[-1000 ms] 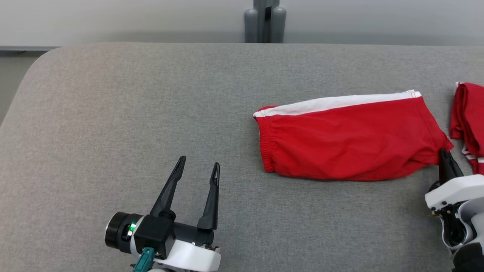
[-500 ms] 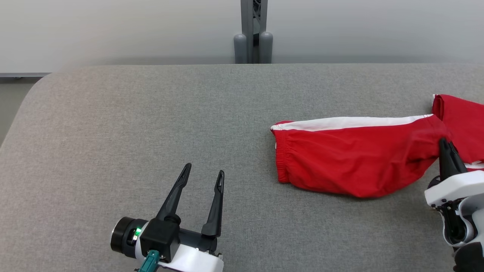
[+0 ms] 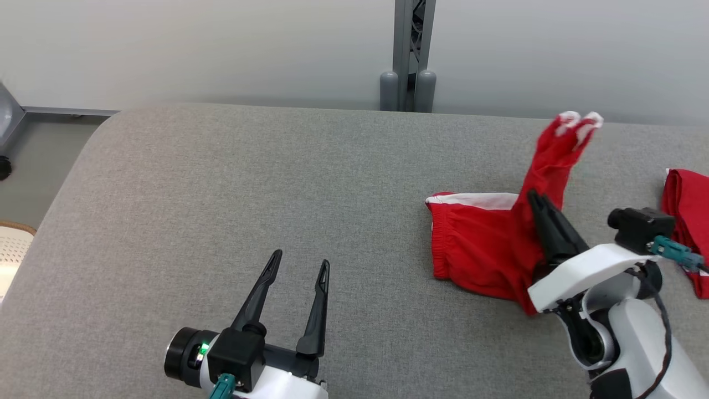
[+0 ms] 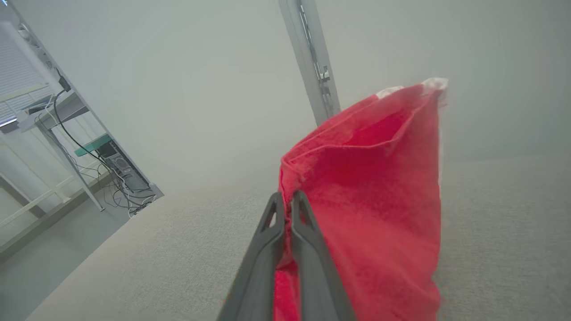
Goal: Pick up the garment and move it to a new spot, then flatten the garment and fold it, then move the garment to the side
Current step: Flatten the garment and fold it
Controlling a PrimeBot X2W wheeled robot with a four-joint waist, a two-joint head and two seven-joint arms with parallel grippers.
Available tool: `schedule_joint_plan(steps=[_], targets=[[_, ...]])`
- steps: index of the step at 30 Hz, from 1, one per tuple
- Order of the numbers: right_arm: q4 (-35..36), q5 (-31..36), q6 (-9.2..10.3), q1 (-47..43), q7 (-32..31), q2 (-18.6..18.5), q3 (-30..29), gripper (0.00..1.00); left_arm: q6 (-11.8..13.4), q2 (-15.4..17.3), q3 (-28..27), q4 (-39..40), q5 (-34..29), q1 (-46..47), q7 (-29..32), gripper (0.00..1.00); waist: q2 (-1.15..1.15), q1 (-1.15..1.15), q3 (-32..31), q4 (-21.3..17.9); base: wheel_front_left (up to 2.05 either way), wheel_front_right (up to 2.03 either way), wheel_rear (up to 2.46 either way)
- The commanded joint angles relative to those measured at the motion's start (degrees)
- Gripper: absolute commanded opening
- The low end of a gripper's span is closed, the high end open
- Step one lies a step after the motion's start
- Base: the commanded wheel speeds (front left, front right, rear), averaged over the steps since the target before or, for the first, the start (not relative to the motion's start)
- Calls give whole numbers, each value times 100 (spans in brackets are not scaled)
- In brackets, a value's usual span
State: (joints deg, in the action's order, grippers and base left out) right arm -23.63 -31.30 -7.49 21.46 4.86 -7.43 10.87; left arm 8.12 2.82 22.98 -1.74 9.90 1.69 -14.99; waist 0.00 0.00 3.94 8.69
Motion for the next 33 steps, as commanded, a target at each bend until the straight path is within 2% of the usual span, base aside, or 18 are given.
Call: schedule_joint_plan(steps=[1, 4, 10, 17, 18, 19, 20, 21, 27, 33], targets=[[79, 36, 0, -81, -82, 26, 35, 0, -20, 20, -18, -15, -23, -16, -22, 100, 0, 0, -22, 32, 0, 0, 0], [173, 167, 0, -114, -246, 165, 164, 0, -33, 21, -1, -21, -24, -24, -22, 100, 0, 0, -48, 84, 0, 0, 0], [-96, 458, 0, -66, -427, 326, 394, 0, -45, 20, 43, -44, -30, -11, -22, 100, 0, 0, -70, 202, 0, 0, 0], [-470, 317, 0, -125, -551, 423, 713, 0, -54, 20, 75, -53, 3, -12, -22, 100, 0, 0, -57, 314, 0, 0, 0], [-516, 293, 0, -134, -579, 427, 766, 11, -52, 19, 81, -55, 7, -14, -22, 100, 0, 0, -60, 322, 0, 0, 0], [-557, 242, 0, -151, -621, 434, 839, 34, -48, 20, 84, -58, 12, -18, -22, 100, 0, 0, -64, 328, 0, 0, 0], [-569, 150, 0, -177, -664, 439, 929, 80, -43, 20, 88, -63, 18, -25, -22, 100, 0, 0, -71, 331, 0, 0, 0], [-557, 55, 0, -194, -699, 441, 1015, 100, -41, 20, 95, -72, 28, -37, -22, 100, 0, 0, -81, 331, 0, 0, 0], [-350, -350, 0, -294, -650, 434, 1434, 100, -9, 19, 83, -134, 65, -110, -22, 100, 0, 0, -168, 235, 0, 0, 0], [73, -54, 1, -275, 14, 81, 1498, 100, 134, 20, -32, -85, 216, -154, -22, 100, 0, 0, -206, -50, 0, 0, 0]])
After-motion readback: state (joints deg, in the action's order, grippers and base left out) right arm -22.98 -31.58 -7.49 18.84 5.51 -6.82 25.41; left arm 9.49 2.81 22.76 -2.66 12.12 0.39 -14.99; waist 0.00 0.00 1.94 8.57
